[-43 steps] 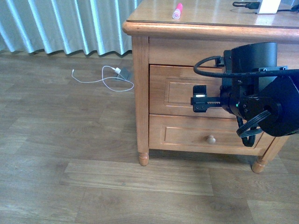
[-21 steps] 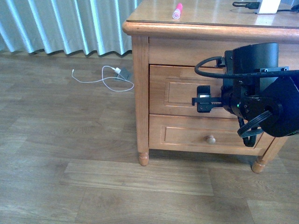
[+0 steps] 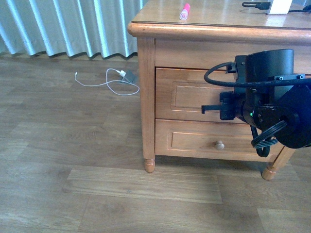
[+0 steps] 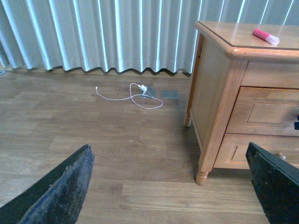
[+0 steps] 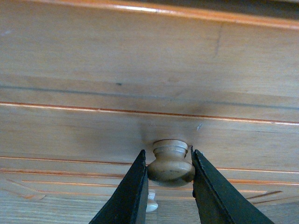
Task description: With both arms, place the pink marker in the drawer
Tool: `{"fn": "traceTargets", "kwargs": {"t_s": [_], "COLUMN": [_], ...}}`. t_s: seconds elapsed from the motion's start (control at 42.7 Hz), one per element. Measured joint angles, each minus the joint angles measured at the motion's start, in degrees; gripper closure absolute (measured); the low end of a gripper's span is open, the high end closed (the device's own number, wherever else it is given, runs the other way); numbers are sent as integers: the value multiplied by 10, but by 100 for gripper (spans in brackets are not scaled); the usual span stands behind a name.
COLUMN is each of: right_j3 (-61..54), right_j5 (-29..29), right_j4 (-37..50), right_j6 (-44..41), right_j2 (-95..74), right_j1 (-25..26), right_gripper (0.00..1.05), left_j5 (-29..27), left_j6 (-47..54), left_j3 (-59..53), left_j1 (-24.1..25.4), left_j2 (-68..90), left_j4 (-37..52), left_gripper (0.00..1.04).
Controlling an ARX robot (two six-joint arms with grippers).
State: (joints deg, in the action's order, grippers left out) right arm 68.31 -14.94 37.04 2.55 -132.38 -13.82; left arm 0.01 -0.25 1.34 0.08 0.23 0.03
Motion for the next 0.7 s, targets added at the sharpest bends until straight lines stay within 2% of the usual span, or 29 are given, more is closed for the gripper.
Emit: {"fn": "traceTargets", "kwargs": {"t_s": [0.281, 0.703], "right_j3": [-89, -320], "right_j5": [27, 108], "right_j4": [-45, -117], "right_j6": [12, 21], "right_j2": [76, 285], "right_j1": [-2, -21], "right_gripper": [83, 84], "left_j5": [0, 0], "left_j6": [0, 0], "left_j3": [0, 0], "left_j1": [0, 0], "left_j2": [0, 0], "left_j4": [0, 0], "left_gripper": [6, 6]}}
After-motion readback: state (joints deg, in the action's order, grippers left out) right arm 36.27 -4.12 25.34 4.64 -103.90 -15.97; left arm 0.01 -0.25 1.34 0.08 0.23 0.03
